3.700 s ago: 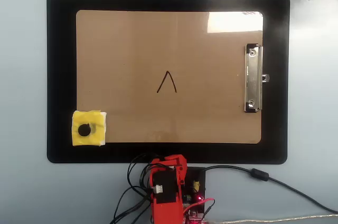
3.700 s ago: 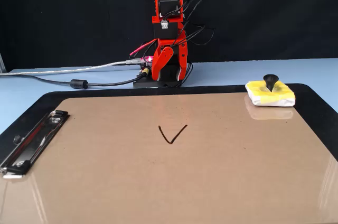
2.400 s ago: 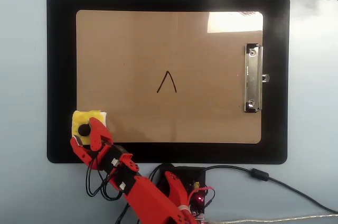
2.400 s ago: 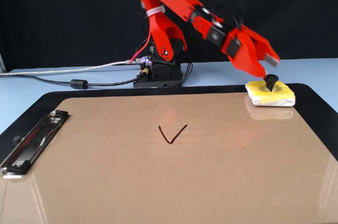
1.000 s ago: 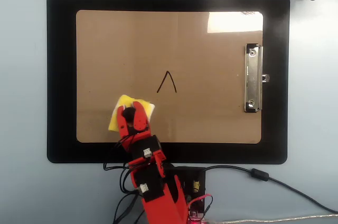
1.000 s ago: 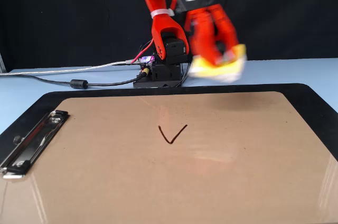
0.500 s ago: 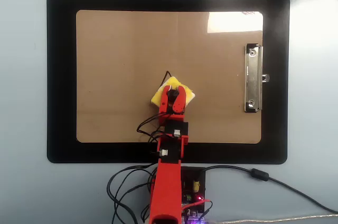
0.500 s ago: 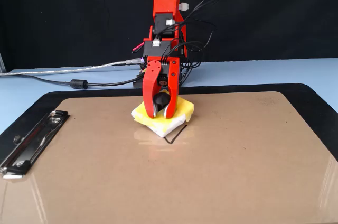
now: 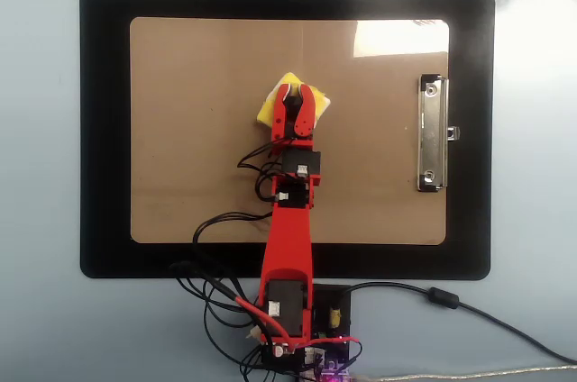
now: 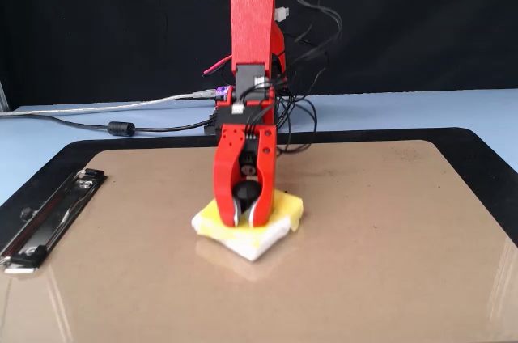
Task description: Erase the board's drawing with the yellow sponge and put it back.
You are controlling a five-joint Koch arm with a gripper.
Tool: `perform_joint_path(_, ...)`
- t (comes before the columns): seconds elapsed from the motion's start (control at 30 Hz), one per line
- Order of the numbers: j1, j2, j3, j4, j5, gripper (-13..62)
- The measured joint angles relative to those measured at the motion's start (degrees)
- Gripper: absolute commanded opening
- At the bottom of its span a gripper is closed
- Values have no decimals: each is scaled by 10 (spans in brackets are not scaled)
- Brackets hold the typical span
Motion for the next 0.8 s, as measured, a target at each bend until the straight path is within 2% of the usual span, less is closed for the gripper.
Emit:
perform_joint_path(0.13, 0, 64, 98, -2, 0, -80)
perform_joint_path(0.33, -6, 328, 384, 5, 0, -81)
perform_joint_path(0.4, -10, 360, 397, 9, 3, -81)
perform_joint_path(0.5, -8, 318, 359, 10, 2, -80)
perform_joint_path(0.67, -10, 91, 115, 0, 0, -81)
perform_joint_path(0.8, -21, 60, 101, -3, 0, -80)
